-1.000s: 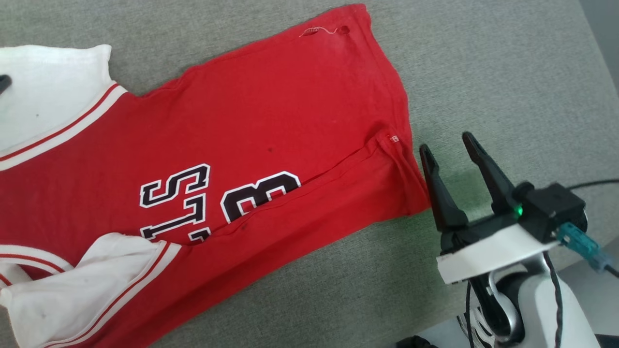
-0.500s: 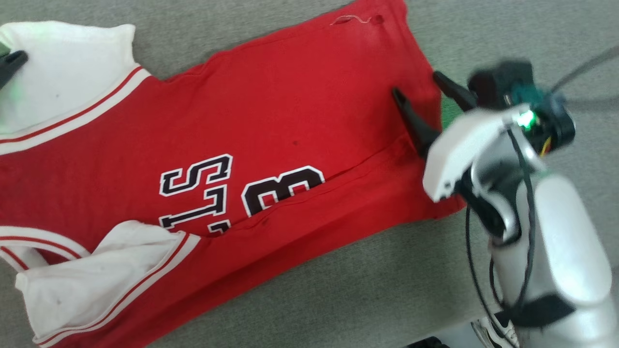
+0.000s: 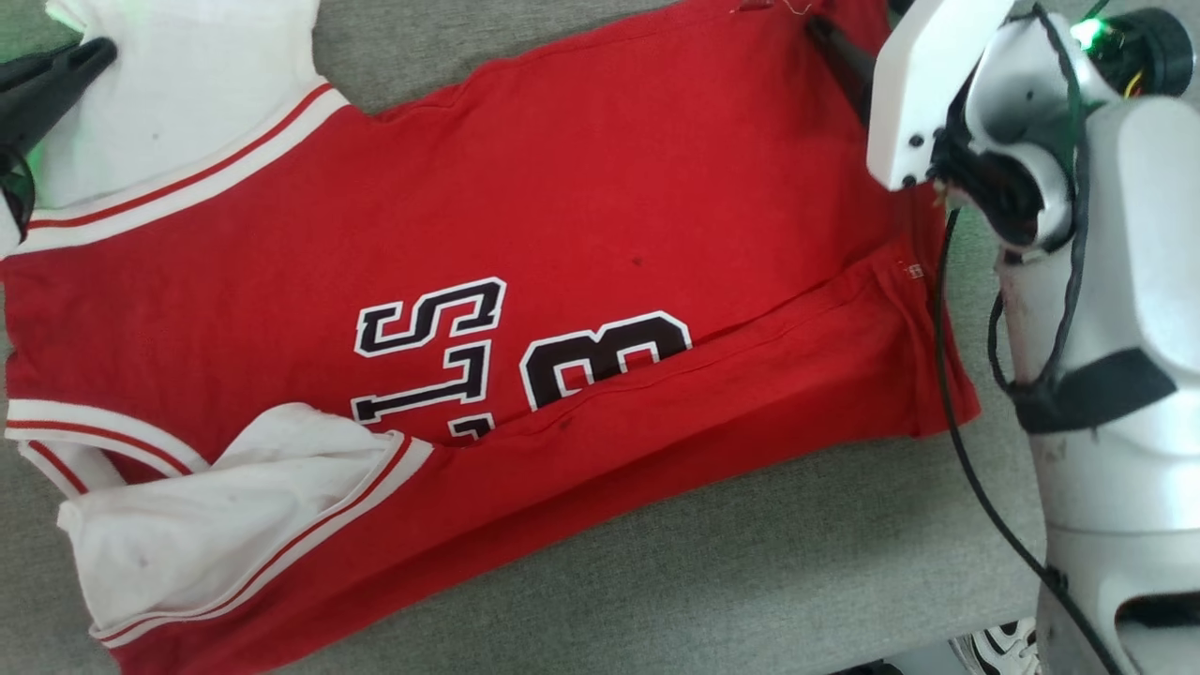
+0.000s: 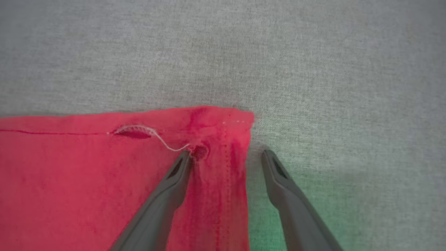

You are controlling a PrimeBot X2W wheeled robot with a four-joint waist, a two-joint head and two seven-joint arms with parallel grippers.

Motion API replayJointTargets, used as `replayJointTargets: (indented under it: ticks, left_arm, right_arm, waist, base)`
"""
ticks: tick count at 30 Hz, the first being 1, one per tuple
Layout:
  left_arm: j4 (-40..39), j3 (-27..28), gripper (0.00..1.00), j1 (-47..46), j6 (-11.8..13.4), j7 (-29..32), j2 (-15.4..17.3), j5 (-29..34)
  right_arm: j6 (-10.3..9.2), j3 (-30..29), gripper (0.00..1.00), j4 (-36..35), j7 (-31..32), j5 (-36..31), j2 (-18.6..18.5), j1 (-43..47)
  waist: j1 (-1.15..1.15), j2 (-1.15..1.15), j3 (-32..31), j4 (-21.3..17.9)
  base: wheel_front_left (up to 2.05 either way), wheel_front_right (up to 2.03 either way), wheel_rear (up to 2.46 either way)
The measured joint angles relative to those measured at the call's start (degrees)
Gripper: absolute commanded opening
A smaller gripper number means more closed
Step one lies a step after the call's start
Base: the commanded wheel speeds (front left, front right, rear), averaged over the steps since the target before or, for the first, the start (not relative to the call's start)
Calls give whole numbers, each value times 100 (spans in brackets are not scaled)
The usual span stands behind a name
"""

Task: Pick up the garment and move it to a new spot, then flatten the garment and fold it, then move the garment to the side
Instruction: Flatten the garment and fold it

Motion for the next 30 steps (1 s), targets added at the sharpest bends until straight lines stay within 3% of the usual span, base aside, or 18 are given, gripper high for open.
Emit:
replayJointTargets:
  ticks: [1,2,3,12,17,20,30]
  left_arm:
    - [2,-34,0,-29,0,-23,-29,-19]
    - [3,-69,0,-53,0,-52,-54,-30]
    - [1,-96,0,-62,0,-85,-88,-34]
    - [-175,-232,0,-66,1,-881,-447,-234]
    - [-723,-220,0,186,1,-1505,-449,-536]
    - [-1172,-290,0,567,1,-1838,-311,-500]
    - [-2214,-412,0,2487,1,-2628,-62,-304]
  right_arm:
    - [0,-23,98,104,22,-9,-1,-81]
    - [0,-51,45,229,70,-10,-1,-155]
    - [0,-52,0,322,102,-16,-2,-215]
    - [0,-256,0,591,-399,-34,1,-296]
    - [0,-240,0,336,-542,-42,2,94]
    - [0,-224,0,1,-505,-22,-45,522]
    - [0,-482,0,-1802,45,460,-716,2769]
  waist:
    - [0,0,2,22]
    - [0,0,-3,42]
    - [0,0,-14,60]
    - [0,0,-334,267]
    - [0,0,-778,443]
    - [0,0,-1078,572]
    - [0,0,-1874,1199]
  base:
    - [0,0,0]
    - [0,0,0]
    - [0,0,0]
    - [0,0,0]
    - [0,0,0]
    - [0,0,0]
    - [0,0,0]
